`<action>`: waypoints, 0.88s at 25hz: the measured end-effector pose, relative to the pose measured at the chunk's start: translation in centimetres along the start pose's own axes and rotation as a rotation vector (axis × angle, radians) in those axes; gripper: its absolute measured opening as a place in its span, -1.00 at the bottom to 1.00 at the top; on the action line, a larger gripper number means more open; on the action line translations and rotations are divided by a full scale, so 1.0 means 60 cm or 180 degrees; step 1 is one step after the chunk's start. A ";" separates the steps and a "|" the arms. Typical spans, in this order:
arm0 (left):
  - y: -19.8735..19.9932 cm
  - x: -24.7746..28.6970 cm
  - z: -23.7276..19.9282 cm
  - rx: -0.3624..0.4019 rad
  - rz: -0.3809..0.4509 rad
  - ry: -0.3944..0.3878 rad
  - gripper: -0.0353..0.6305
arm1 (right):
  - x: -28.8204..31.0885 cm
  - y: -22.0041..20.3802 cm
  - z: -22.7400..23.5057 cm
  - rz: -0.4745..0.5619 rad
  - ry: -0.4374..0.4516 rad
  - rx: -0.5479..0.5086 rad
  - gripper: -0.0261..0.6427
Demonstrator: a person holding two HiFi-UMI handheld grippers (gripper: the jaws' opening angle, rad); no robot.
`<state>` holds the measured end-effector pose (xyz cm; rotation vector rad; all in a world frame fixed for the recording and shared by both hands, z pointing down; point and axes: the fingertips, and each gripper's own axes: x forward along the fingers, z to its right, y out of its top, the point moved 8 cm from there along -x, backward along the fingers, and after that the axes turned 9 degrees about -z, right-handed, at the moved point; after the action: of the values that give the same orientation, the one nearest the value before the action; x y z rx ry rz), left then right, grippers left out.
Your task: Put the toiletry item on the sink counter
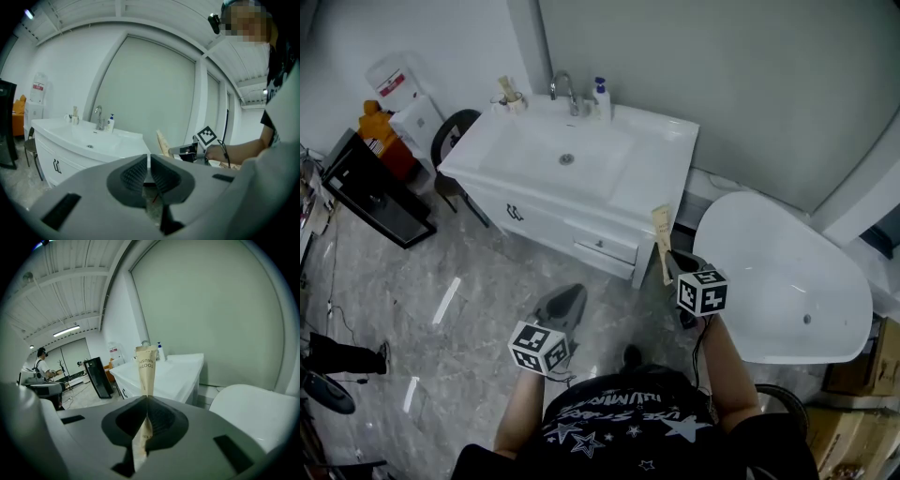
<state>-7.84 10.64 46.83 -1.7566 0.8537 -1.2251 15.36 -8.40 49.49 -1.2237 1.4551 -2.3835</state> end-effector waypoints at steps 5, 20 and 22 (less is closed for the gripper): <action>0.022 0.050 0.008 -0.0029 -0.0032 0.0053 -0.80 | 0.015 0.021 0.045 0.0000 0.0146 -0.0008 -0.87; 0.032 0.118 0.006 -0.0080 -0.0149 -0.0014 -0.80 | 0.050 0.005 0.090 -0.0177 0.0294 0.0086 -0.87; 0.034 0.135 -0.008 -0.0087 -0.0176 -0.0042 -0.80 | 0.055 0.004 0.094 -0.0212 0.0275 0.0114 -0.87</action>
<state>-6.05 2.59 48.35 -1.8190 0.8226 -1.2417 16.86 -14.03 52.52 -1.1936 1.4096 -2.5245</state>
